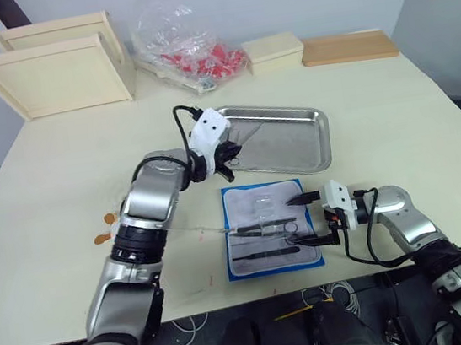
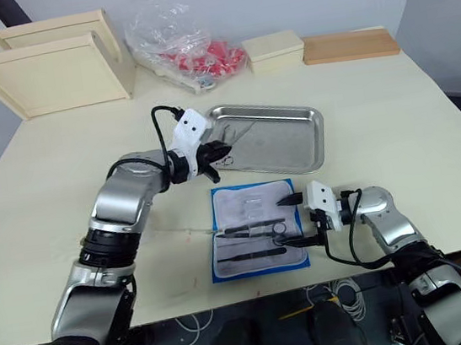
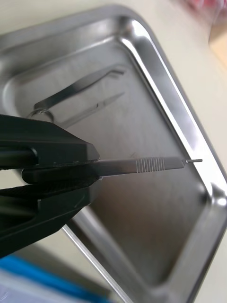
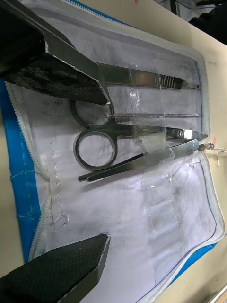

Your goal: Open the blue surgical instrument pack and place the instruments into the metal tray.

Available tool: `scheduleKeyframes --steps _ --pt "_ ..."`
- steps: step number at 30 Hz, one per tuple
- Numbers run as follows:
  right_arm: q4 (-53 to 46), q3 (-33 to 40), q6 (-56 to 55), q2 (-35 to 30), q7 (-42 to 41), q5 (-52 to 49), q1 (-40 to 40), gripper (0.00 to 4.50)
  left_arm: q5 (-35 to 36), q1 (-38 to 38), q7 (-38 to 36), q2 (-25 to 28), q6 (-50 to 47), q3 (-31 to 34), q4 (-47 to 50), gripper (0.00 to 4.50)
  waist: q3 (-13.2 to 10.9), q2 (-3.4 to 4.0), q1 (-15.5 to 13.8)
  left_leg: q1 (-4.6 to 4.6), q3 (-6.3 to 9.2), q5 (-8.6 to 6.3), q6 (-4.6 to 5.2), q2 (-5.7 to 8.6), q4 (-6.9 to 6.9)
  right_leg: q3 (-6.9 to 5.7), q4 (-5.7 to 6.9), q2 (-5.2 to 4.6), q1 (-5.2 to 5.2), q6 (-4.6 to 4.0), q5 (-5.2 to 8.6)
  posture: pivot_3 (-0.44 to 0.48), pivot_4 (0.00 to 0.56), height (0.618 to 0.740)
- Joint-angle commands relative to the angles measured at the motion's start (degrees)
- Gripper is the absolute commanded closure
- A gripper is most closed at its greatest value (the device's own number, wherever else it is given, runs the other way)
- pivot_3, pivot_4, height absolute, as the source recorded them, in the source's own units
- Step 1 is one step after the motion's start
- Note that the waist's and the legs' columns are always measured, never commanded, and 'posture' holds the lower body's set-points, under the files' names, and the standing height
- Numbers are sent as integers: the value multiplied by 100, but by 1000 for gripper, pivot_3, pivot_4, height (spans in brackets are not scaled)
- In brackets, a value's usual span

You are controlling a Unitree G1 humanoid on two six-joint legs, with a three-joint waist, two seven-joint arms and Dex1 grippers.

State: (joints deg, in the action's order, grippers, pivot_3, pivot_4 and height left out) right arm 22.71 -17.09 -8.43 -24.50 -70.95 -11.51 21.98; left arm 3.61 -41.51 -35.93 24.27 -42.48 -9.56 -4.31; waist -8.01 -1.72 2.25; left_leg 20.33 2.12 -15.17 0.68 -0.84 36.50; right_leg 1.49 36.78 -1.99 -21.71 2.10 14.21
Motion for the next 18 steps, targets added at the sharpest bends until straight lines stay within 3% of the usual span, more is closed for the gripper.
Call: scheduleKeyframes --steps 1,18 --pt "593 -360 249 -154 145 659 -312 0 -114 -265 585 -278 118 227 -245 4483 0 -1 -6 -1 1 0 0 2 0 -1 0 -1 2 0 0 0 150 740" --pt "511 -268 345 -172 78 518 -322 0 -116 -823 2366 -1609 467 781 -1815 4483 1 -1 -8 0 7 0 -1 14 0 -6 1 -8 3 2 -1 0 150 740"
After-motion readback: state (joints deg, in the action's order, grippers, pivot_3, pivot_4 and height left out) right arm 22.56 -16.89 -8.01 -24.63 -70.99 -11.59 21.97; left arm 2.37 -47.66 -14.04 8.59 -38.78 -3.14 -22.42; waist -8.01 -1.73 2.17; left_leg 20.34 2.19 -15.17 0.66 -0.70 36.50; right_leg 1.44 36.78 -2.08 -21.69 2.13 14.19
